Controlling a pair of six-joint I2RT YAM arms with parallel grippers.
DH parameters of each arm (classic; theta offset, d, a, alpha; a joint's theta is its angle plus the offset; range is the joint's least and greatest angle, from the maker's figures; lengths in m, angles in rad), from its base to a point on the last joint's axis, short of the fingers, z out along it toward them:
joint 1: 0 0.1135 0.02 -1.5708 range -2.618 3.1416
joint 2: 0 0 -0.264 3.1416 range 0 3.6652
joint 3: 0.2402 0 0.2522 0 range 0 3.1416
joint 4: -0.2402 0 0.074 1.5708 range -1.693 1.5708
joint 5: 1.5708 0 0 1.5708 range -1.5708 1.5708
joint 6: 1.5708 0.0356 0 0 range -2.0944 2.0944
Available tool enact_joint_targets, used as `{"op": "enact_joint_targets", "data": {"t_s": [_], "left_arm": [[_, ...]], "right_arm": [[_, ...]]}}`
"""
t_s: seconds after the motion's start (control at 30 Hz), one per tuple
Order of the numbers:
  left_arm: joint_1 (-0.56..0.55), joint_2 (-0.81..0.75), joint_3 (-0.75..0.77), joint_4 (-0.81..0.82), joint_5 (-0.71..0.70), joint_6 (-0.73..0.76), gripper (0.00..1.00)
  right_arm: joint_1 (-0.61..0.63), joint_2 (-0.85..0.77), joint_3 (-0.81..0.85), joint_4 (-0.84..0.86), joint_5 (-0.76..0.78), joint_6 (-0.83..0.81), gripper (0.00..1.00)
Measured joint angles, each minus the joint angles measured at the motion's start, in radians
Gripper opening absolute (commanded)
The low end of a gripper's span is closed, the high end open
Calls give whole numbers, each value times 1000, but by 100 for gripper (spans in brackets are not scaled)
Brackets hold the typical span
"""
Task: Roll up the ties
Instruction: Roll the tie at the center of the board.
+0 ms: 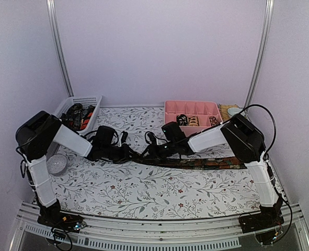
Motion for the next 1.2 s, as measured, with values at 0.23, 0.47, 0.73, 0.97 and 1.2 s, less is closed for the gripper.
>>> {"op": "enact_joint_targets", "data": {"t_s": [0.23,0.47,0.73,0.97,1.2], "left_arm": [[-63,-52,90,-246,-159,58,13],[-98,-54,158,-375,-253,96,13],[-137,-56,222,-491,-358,135,12],[-171,-56,283,-606,-457,170,12],[-198,-56,322,-695,-544,190,12]], "right_arm": [[-30,-108,-122,-8,32,-42,40],[-76,-208,-204,-111,99,-122,48],[-101,-258,-226,-203,161,-232,56],[-111,-316,-289,-228,202,-298,58],[-133,-367,-349,-242,224,-334,61]]}}
